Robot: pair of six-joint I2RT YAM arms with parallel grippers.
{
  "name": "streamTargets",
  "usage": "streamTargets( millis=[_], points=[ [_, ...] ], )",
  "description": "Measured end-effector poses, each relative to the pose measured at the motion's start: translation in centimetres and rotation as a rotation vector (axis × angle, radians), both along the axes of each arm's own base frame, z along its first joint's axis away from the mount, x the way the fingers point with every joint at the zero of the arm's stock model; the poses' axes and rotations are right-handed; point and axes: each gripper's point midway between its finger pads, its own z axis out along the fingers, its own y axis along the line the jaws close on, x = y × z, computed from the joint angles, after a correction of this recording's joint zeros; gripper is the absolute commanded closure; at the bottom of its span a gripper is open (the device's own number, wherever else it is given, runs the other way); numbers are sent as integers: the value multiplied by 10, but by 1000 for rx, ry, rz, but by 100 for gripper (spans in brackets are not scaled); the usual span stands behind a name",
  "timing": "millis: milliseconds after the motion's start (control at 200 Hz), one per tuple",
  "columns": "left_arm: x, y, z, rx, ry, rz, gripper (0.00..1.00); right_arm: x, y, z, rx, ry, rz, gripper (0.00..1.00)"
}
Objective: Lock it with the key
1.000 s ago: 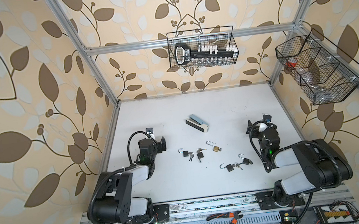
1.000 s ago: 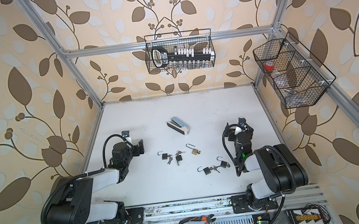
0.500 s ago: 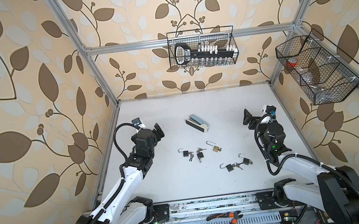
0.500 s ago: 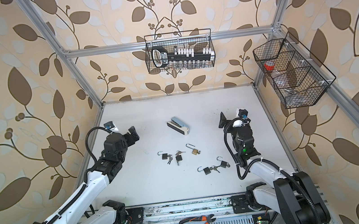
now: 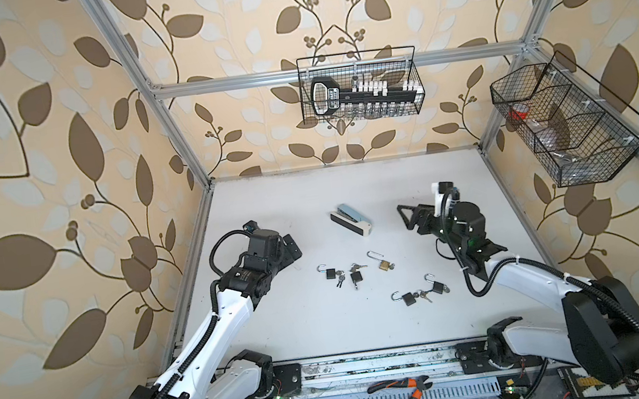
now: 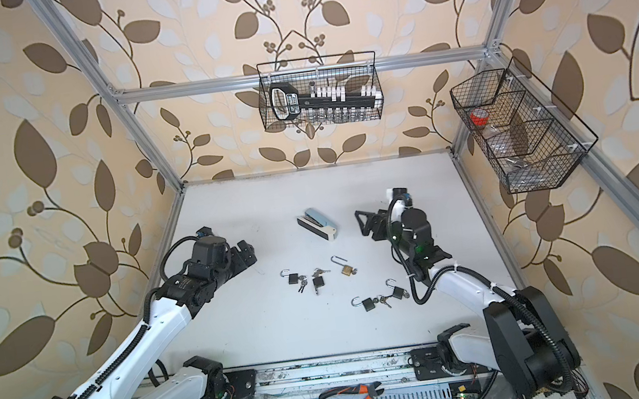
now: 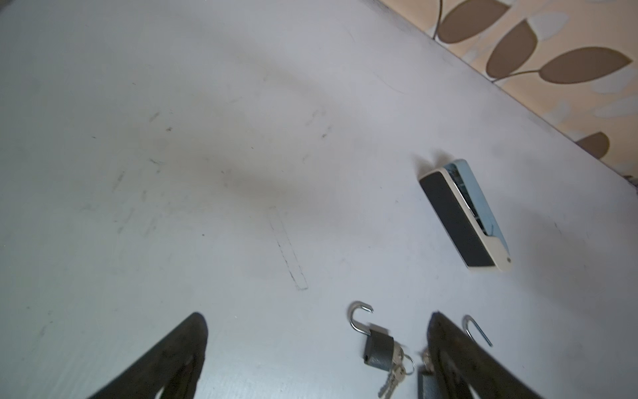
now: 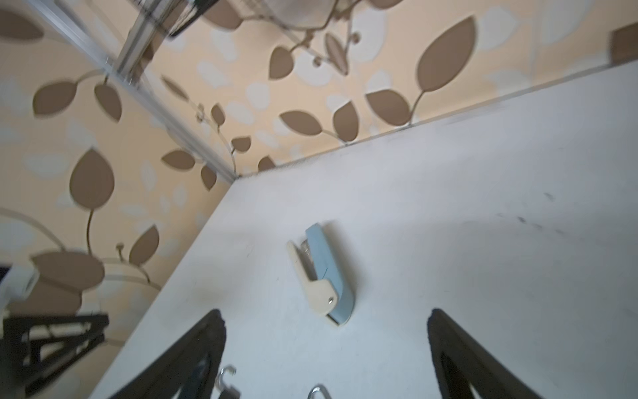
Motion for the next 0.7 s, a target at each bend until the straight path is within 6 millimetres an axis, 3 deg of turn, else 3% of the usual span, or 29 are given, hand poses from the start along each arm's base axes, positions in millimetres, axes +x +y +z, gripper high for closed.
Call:
streamTargets(
  millis=[85,170,340,475,585,700],
  points=[
    [-3,-13,-1,-51,18,-52,1,-19,54,5,-73,-36,159,9],
    [-6,-22,-1,-87,32,-91,1,-41,99,8,-137,-86,296,1],
    [-10,-24,-3,-132,60,-111,1,-66,158,-16,-361,-158,467,1],
    [-4,-5,0,-209,65,-52,1,-67,172,-40,-497,-152,539,1],
    [-2,10,6,-266,55,-8,1,-67,181,-48,-562,-151,616,1],
    [-2,15,11,-299,43,-1,1,-71,189,-60,-618,-170,701,10]
  ],
)
